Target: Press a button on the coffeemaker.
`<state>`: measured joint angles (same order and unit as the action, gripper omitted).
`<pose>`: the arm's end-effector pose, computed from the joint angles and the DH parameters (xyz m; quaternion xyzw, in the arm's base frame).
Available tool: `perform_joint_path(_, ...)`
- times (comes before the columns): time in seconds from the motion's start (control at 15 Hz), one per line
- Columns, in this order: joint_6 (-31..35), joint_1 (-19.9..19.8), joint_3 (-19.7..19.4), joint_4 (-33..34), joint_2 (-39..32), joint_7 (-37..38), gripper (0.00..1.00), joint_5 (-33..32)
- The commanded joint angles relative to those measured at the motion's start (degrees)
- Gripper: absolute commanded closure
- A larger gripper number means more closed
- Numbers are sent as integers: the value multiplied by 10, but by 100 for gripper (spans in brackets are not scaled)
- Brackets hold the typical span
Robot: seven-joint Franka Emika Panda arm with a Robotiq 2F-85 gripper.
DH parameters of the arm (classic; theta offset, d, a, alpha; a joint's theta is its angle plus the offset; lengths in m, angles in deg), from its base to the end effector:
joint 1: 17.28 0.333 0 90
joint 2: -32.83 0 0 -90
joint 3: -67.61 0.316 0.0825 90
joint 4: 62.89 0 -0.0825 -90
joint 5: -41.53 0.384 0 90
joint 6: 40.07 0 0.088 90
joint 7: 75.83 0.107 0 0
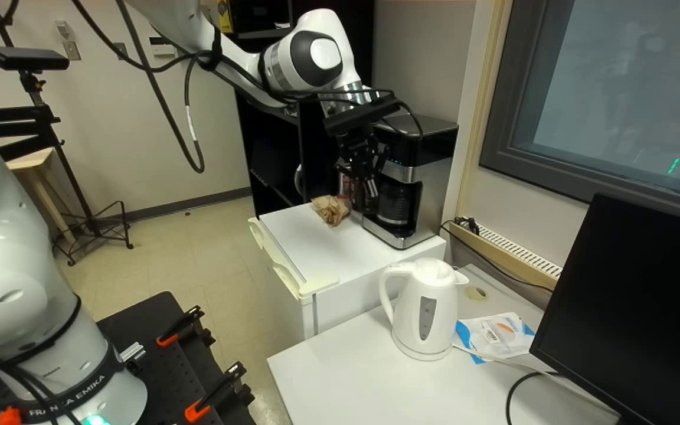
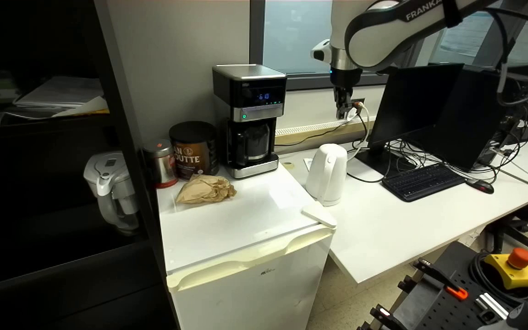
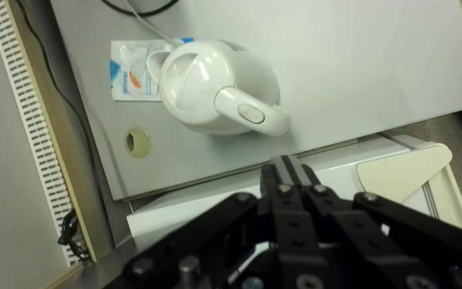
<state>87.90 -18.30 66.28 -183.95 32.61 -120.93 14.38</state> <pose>0.5553 -0.0366 0.4266 0.8550 0.4779 -0.0258 0.1997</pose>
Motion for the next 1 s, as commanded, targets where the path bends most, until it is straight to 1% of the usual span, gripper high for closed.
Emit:
perform_joint_path(0.0,43,3,8,36,-44,-86,98,-5)
perform_joint_path(0.2,69,4,14,58,-71,-135,98,1)
perform_joint_path(0.4,81,6,21,84,-97,-166,98,0)
perform_joint_path(0.93,130,12,33,133,-151,-215,98,-14)
